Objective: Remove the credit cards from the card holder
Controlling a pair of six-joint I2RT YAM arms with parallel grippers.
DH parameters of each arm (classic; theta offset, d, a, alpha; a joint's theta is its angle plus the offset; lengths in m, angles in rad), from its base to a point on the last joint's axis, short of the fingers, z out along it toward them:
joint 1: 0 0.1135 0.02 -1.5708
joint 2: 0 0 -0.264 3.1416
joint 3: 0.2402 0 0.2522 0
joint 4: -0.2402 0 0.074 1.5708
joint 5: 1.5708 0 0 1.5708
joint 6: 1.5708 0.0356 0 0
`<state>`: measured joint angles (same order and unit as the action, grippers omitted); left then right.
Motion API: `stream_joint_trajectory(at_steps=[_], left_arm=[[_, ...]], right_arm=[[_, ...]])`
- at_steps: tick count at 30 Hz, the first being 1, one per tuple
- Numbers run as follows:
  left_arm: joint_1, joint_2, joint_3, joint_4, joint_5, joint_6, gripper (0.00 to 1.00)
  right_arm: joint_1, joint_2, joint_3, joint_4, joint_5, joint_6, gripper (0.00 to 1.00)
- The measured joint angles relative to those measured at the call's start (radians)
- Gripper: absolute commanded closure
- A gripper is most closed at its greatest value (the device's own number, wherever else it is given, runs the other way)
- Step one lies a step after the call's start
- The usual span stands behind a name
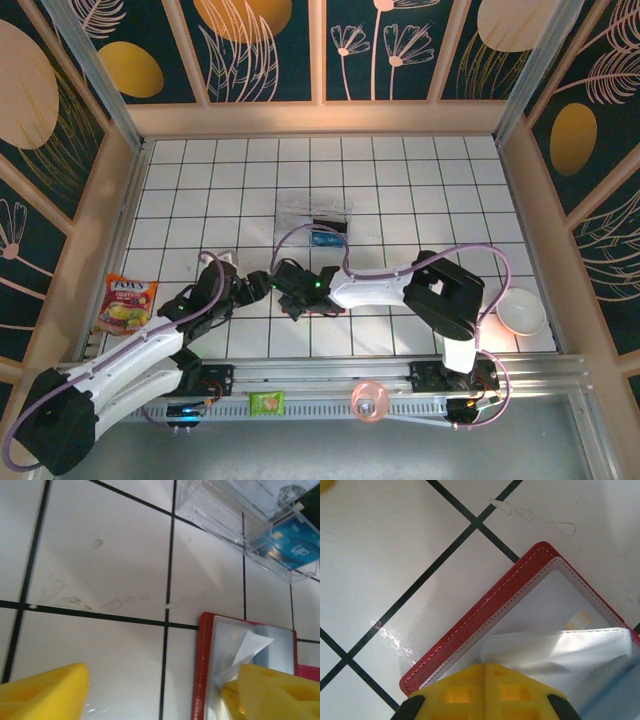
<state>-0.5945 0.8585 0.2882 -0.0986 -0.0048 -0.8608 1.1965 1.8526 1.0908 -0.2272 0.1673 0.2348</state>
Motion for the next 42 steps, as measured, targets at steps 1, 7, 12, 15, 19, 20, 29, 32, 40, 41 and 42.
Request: stream_joint_trajectory(at_steps=[1,7,12,15,19,20,29,32,40,41,42], left_arm=[[0.0,0.014,0.0,0.012,0.011,0.002,0.42],[0.0,0.105,0.0,0.099,0.095,0.011,0.65],[-0.03,0.206,0.002,0.173,0.137,0.01,0.7],[-0.064,0.27,0.02,0.197,0.144,0.01,0.72],[-0.092,0.352,0.055,0.23,0.155,0.012,0.74],[-0.095,0.369,0.064,0.231,0.156,0.014,0.74],[-0.14,0.423,0.125,0.244,0.192,0.023,0.71],[-0.166,0.483,0.16,0.256,0.222,0.029,0.72],[-0.268,0.663,0.316,0.252,0.285,0.071,0.74],[-0.279,0.686,0.339,0.253,0.293,0.077,0.75],[-0.286,0.706,0.356,0.253,0.3,0.083,0.75]], right_arm=[[-0.002,-0.008,-0.013,0.015,-0.001,0.001,1.0],[-0.027,-0.1,-0.13,0.129,-0.053,0.001,1.0],[-0.046,-0.164,-0.19,0.212,-0.097,0.006,1.0],[-0.05,-0.194,-0.217,0.253,-0.117,0.008,1.0],[-0.05,-0.211,-0.239,0.284,-0.133,0.012,0.91],[-0.05,-0.213,-0.243,0.289,-0.135,0.016,0.81],[-0.066,-0.385,-0.335,0.299,-0.043,0.056,0.7],[-0.087,-0.459,-0.368,0.298,0.011,0.085,0.74],[-0.117,-0.571,-0.421,0.241,0.123,0.152,0.79],[-0.12,-0.581,-0.426,0.234,0.129,0.162,0.8],[-0.122,-0.587,-0.429,0.227,0.132,0.167,0.8]])
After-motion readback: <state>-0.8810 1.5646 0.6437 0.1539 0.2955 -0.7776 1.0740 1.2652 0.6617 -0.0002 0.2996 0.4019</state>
